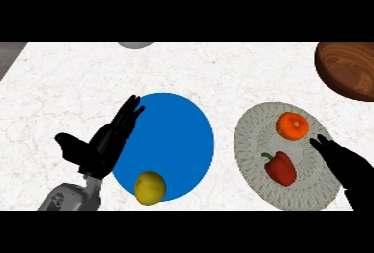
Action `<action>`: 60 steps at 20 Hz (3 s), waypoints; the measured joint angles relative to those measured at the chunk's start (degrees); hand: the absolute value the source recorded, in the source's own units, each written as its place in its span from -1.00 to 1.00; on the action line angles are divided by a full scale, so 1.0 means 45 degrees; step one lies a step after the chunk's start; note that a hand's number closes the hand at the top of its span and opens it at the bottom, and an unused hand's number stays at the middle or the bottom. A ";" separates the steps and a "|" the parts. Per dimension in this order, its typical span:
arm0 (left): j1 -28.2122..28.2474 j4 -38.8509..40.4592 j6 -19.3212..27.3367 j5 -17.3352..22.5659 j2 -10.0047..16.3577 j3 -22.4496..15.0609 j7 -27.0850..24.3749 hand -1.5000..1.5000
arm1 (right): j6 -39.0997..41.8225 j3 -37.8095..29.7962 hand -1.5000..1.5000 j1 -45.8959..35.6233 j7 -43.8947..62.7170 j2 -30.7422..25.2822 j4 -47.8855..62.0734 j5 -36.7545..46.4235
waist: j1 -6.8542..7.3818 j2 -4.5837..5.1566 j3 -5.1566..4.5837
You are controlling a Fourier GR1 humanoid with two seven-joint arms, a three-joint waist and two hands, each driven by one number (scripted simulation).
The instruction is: Pick the bell pepper from the placemat and place it in the bowl
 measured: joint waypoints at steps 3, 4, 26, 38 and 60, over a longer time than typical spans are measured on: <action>-0.0032 -0.0059 -0.0151 -0.0026 -0.0005 0.0029 0.0100 0.00 | 0.1119 0.0705 -1.00 -0.1159 0.1887 0.0874 0.0184 -0.0068 | 0.0114 0.0021 0.0015; -0.0057 -0.0018 -0.0162 -0.0088 -0.0046 0.0031 0.0097 0.00 | 0.1383 0.0913 -1.00 -0.1537 0.2245 0.1206 0.0488 -0.0018 | 0.0119 0.0020 0.0018; 0.0323 -0.0412 -0.0741 -0.0651 -0.0505 0.0904 0.0633 0.00 | 0.3665 0.1850 -1.00 -0.3425 0.2999 0.4573 0.4365 0.1040 | -0.0122 -0.0025 0.0059; 0.0532 -0.0090 -0.1427 -0.1219 -0.1131 0.1551 0.0561 0.00 | 0.3975 0.1223 -1.00 -0.2849 0.2054 0.6170 0.5855 0.3241 | -0.0155 -0.0024 0.0061; 0.1015 -0.0672 -0.2316 -0.2262 -0.2061 0.2399 0.1107 0.00 | 0.3279 -0.0355 1.00 -0.2468 -0.1696 0.7809 0.7946 0.6021 | -0.0149 -0.0161 -0.0069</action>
